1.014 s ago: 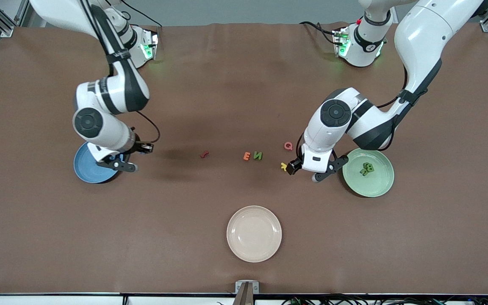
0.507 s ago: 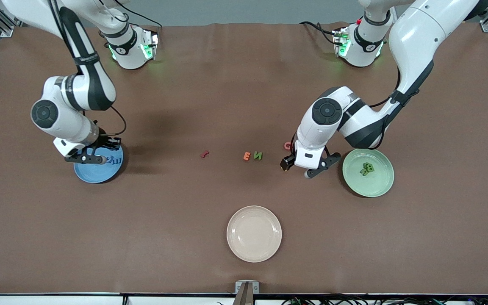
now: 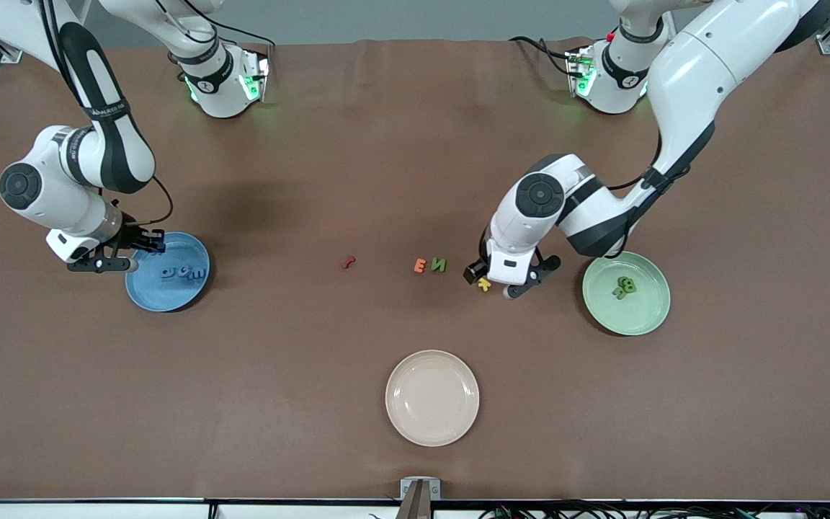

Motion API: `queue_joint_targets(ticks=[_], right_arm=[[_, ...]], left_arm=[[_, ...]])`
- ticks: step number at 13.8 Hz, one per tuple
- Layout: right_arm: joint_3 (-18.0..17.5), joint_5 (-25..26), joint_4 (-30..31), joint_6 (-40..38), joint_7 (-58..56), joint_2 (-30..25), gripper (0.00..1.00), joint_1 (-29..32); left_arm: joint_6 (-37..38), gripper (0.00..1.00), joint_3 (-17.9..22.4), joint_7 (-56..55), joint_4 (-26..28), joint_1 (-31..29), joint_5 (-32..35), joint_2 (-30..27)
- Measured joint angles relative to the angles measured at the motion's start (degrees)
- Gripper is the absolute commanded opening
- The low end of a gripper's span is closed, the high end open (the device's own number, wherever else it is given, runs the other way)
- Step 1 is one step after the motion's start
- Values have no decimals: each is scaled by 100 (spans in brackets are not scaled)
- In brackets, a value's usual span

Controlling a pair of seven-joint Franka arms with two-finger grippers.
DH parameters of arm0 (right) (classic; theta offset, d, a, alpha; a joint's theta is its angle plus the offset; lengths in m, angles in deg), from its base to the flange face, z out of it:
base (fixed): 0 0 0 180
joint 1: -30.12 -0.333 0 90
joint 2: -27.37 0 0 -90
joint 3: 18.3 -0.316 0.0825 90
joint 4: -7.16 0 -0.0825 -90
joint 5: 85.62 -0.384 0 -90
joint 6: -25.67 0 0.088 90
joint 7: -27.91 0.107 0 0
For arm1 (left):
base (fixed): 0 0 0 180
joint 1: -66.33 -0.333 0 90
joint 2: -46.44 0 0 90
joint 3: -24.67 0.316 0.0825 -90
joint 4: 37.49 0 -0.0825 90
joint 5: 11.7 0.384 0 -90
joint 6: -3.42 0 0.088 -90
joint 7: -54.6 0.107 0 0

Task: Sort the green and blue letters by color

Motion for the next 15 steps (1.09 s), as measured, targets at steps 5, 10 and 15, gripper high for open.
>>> queue_joint_targets(ticks=[5,10,15], right_arm=[[-31,3,51,54,0,0,100,4],[-55,4,25,10,0,-6,100,6],[-138,5,-1052,-1601,1,-120,100,-59]], left_arm=[[-161,71,542,-1040,-168,911,0,102],[-530,67,1237,-2460,-360,1919,0,243],[-682,62,1508,-2887,-369,2075,0,315]])
